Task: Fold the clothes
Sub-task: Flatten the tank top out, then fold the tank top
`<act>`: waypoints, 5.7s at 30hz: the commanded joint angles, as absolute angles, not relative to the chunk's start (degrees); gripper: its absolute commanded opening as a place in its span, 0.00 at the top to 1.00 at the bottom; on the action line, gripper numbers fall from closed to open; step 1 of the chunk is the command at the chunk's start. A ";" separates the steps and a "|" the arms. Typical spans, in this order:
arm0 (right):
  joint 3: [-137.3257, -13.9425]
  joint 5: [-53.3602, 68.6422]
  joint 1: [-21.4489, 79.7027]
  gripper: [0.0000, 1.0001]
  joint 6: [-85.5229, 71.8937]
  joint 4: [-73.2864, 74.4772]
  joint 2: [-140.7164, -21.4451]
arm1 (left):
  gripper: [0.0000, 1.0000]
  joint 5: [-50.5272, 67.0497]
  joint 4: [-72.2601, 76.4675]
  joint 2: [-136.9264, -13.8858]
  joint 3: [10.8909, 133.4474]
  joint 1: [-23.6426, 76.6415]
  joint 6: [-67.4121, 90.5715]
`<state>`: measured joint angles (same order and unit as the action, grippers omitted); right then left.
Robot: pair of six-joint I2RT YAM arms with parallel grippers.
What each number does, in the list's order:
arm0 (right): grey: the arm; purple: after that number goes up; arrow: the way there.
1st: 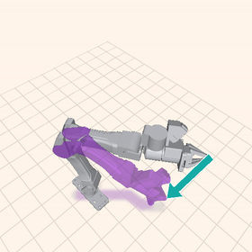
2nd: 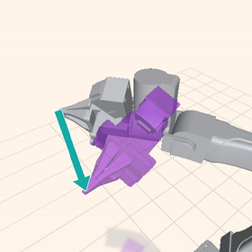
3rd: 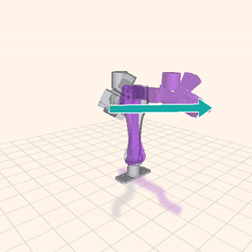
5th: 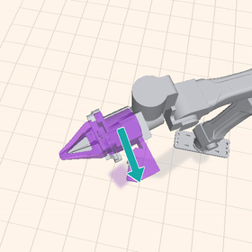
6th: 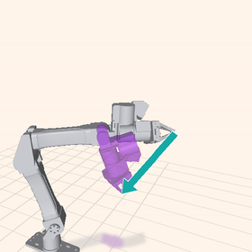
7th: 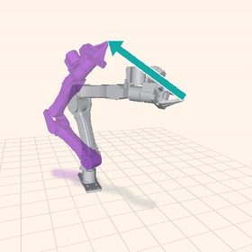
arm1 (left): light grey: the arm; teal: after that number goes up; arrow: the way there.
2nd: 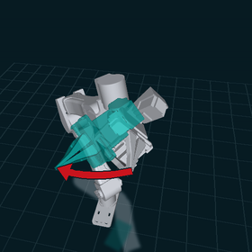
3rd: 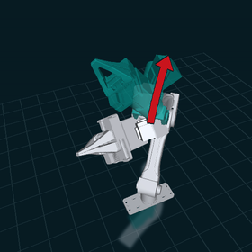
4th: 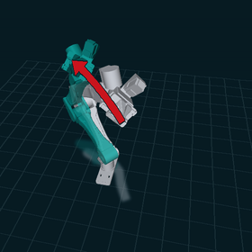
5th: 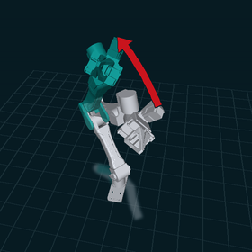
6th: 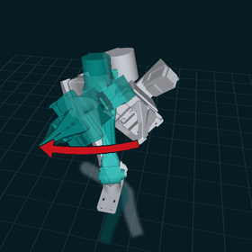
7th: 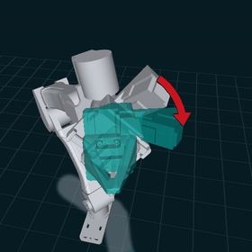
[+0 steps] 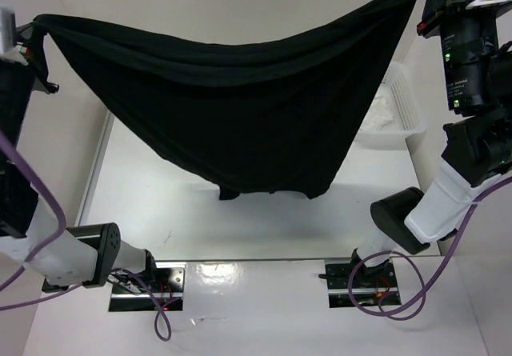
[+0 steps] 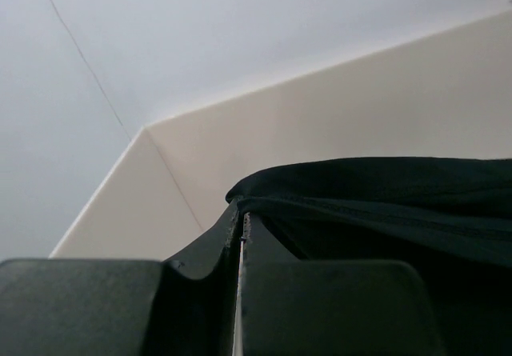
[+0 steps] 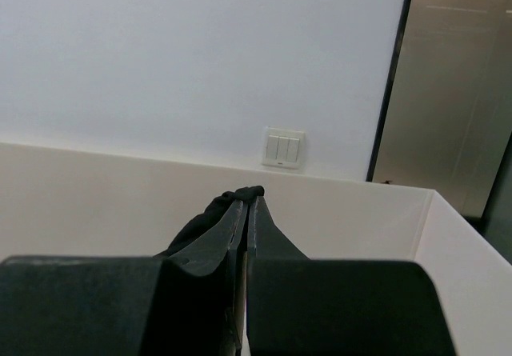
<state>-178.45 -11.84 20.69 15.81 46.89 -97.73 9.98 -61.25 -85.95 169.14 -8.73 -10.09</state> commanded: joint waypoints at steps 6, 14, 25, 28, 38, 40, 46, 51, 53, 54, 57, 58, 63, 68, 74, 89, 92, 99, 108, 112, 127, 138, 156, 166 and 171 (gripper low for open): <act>-179.65 -14.15 20.57 1.00 15.47 44.39 -103.45 | 1.00 9.84 -55.20 -89.47 164.79 -8.70 -9.23; -179.65 -21.61 24.08 1.00 17.14 39.90 -104.77 | 1.00 6.60 -55.20 -92.55 173.31 -8.70 -8.70; -179.65 -21.19 26.10 1.00 17.23 40.95 -98.62 | 1.00 5.88 -53.44 -86.32 172.71 -8.70 -8.70; -179.65 -19.69 26.10 1.00 16.52 42.88 -96.42 | 1.00 6.68 -52.92 -83.33 170.61 -8.70 -8.17; -178.51 -11.52 26.10 1.00 15.38 45.09 -90.35 | 1.00 6.16 -48.16 -71.55 162.86 -8.70 -7.65; -179.30 -10.90 26.10 1.00 14.85 45.09 -89.82 | 1.00 6.15 -48.16 -70.58 162.86 -8.70 -7.65; -179.30 -8.88 26.10 1.00 14.33 44.56 -89.30 | 1.00 4.92 -48.16 -68.55 162.86 -8.70 -8.88; -179.30 -7.82 26.10 1.00 14.33 44.56 -90.70 | 1.00 6.32 -48.16 -69.08 161.55 -9.22 -9.40; -179.30 -7.82 26.10 1.00 14.33 45.08 -92.10 | 1.00 6.86 -48.16 -69.61 159.79 -9.23 -9.40; -179.30 -7.82 26.10 1.00 14.33 45.09 -92.72 | 1.00 7.64 -48.16 -70.31 159.00 -9.23 -9.40; -178.60 -8.52 26.10 1.00 15.55 45.62 -95.35 | 1.00 9.92 -47.64 -72.76 154.00 -9.23 -9.40; -177.90 -8.53 26.10 1.00 15.56 45.62 -96.23 | 1.00 9.93 -47.64 -73.38 152.24 -9.23 -8.88; -179.82 -9.32 26.10 1.00 17.92 48.25 -104.83 | 1.00 12.12 -47.64 -80.22 143.98 -9.23 -8.88; -179.82 -6.78 22.16 1.00 17.23 48.78 -111.87 | 1.00 12.13 -48.16 -88.48 141.33 -9.23 -9.40; -179.82 -3.26 16.79 1.00 15.91 46.93 -120.49 | 1.00 11.60 -43.24 -94.11 135.10 -9.23 -8.09; -179.82 -2.02 12.22 1.00 17.75 42.98 -138.51 | 1.00 3.34 -42.53 -111.61 140.18 -5.19 -8.62; -179.82 -1.41 11.69 1.00 18.45 42.45 -142.10 | 1.00 3.34 -43.07 -114.78 140.19 -5.19 -8.00; -179.82 2.28 8.88 1.00 21.70 49.82 -147.21 | 1.00 3.34 -39.47 -114.79 127.81 -5.19 -7.47; -179.82 6.67 2.91 1.00 26.72 64.13 -143.45 | 1.00 5.19 -38.76 -103.72 110.41 -5.80 -8.88; -179.82 11.76 0.80 1.00 29.96 72.05 -141.51 | 1.00 5.71 -38.76 -98.71 102.23 -6.94 -11.42; -153.47 16.44 -0.35 1.00 34.45 74.53 -128.24 | 1.00 3.96 -39.81 -88.42 83.42 -6.94 -17.05; -140.37 16.52 -0.35 1.00 36.55 74.53 -123.14 | 1.00 2.20 -39.29 -86.04 78.13 -6.94 -18.11; -103.81 2.02 3.52 0.99 43.86 65.13 -108.38 | 1.00 1.67 -43.06 -82.53 71.81 -6.94 -22.49; -91.68 -1.85 7.46 0.80 45.62 66.00 -106.09 | 1.00 -3.68 -45.18 -76.21 64.52 -6.94 -26.37; -87.63 -4.21 9.66 0.53 46.23 69.51 -106.08 | 0.89 -7.82 -46.49 -71.99 59.86 -6.94 -30.67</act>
<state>-88.84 -1.65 7.97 45.08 67.11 -109.80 -3.88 -44.75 -75.33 61.14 -6.61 -27.00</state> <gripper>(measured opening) 0.450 0.105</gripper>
